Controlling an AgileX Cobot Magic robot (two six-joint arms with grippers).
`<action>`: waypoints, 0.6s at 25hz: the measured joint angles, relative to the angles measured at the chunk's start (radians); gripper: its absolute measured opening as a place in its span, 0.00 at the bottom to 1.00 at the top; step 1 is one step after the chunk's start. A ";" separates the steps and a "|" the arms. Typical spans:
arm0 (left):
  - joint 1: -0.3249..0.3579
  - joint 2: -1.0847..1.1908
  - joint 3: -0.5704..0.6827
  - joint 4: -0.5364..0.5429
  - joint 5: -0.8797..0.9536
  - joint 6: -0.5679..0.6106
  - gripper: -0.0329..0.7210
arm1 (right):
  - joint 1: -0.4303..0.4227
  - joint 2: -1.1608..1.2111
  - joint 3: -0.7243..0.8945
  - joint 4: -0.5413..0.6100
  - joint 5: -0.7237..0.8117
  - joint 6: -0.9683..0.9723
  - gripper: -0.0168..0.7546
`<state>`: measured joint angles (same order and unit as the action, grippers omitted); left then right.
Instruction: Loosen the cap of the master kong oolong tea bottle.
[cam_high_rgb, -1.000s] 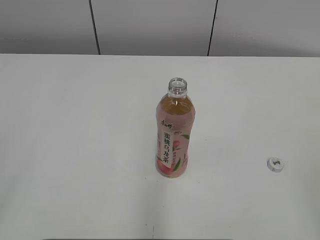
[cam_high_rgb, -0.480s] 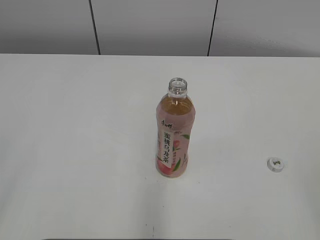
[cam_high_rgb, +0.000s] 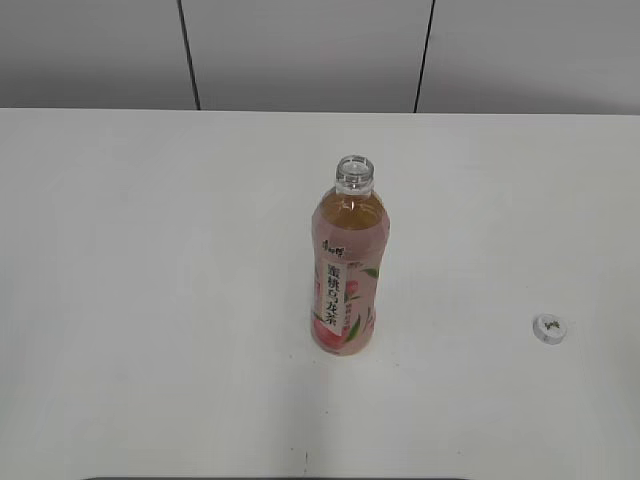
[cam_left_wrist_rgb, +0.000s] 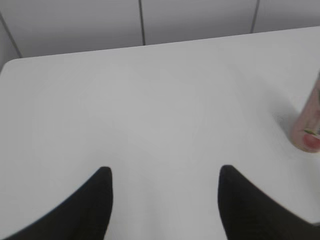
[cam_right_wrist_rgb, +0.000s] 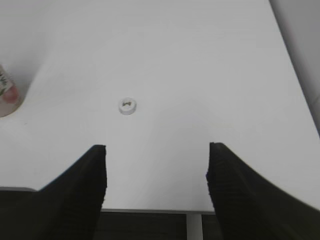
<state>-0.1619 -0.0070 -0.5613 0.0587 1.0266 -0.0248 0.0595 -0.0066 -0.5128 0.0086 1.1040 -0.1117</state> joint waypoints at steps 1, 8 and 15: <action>0.038 0.000 0.000 0.001 0.000 0.000 0.58 | -0.037 0.000 0.000 0.000 0.000 0.000 0.65; 0.106 0.000 0.000 0.001 -0.001 0.000 0.58 | -0.119 0.000 0.000 0.000 -0.001 0.001 0.65; 0.108 0.000 0.000 0.002 -0.001 0.000 0.58 | -0.119 0.000 0.000 0.000 -0.003 0.001 0.65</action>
<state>-0.0544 -0.0070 -0.5613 0.0605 1.0257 -0.0248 -0.0596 -0.0066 -0.5128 0.0086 1.1008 -0.1107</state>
